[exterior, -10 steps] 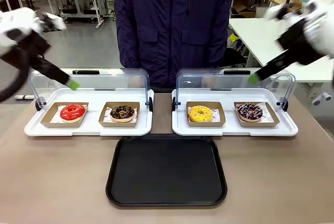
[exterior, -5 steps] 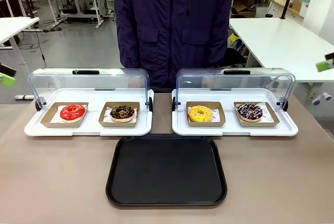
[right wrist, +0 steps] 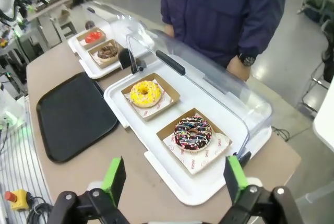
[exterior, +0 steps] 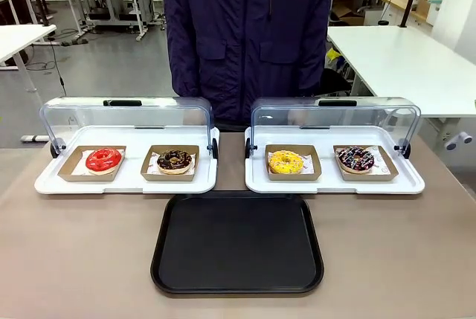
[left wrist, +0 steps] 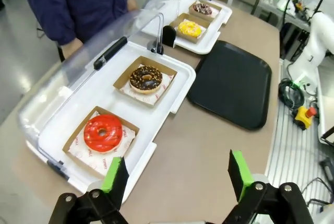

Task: Move the fourth donut from the left to the tray.
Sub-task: Pick up the Paper togo box containing the Donut indicated by the person and place it on the Handle tray.

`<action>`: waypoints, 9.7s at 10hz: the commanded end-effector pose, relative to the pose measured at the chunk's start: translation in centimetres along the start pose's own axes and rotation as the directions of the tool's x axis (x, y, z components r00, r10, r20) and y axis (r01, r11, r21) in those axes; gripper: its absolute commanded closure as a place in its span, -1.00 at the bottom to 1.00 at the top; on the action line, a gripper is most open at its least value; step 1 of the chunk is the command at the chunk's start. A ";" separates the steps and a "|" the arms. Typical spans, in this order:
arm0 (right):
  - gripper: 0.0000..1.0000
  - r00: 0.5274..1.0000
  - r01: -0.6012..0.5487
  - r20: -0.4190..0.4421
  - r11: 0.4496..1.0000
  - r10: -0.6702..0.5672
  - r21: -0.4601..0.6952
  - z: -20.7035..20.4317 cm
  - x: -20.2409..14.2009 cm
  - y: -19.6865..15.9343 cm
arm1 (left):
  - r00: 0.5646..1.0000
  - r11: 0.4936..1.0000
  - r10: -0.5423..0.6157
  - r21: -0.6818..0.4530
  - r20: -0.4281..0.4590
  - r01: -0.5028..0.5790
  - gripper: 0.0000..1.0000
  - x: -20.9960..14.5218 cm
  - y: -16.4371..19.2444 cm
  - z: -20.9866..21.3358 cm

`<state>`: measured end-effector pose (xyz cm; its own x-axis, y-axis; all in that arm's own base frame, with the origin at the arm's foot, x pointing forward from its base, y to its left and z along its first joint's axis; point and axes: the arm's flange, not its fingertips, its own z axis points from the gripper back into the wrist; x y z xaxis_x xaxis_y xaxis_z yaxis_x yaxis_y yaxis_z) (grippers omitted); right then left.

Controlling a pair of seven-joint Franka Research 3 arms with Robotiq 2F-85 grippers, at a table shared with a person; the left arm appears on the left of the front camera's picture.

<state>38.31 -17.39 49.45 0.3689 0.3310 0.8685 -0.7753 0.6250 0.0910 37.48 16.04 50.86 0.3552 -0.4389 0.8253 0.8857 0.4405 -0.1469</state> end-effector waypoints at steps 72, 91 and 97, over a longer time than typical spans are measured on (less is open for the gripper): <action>-1.00 0.729 -0.410 -0.525 0.894 0.439 0.179 -12.8 0.7 5.3 | 0.994 0.999 -0.049 0.026 0.096 0.047 -1.00 -0.8 -0.3 1.7; -1.00 0.499 -0.597 -0.654 0.773 0.569 0.217 -23.4 -4.1 1.7 | 0.994 0.999 -0.049 0.026 0.096 0.047 -1.00 -0.8 -0.3 1.7; -1.00 0.436 -0.618 -0.668 0.740 0.603 0.264 -25.1 -5.7 -1.3 | 0.994 0.999 -0.049 0.026 0.096 0.047 -1.00 -0.8 -0.3 1.7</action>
<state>49.42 -1.87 32.24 0.0622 0.9880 0.1412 -0.9413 0.1051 -0.3209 36.47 17.67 51.00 0.2973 -0.3848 0.8738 0.8877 0.4483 -0.1046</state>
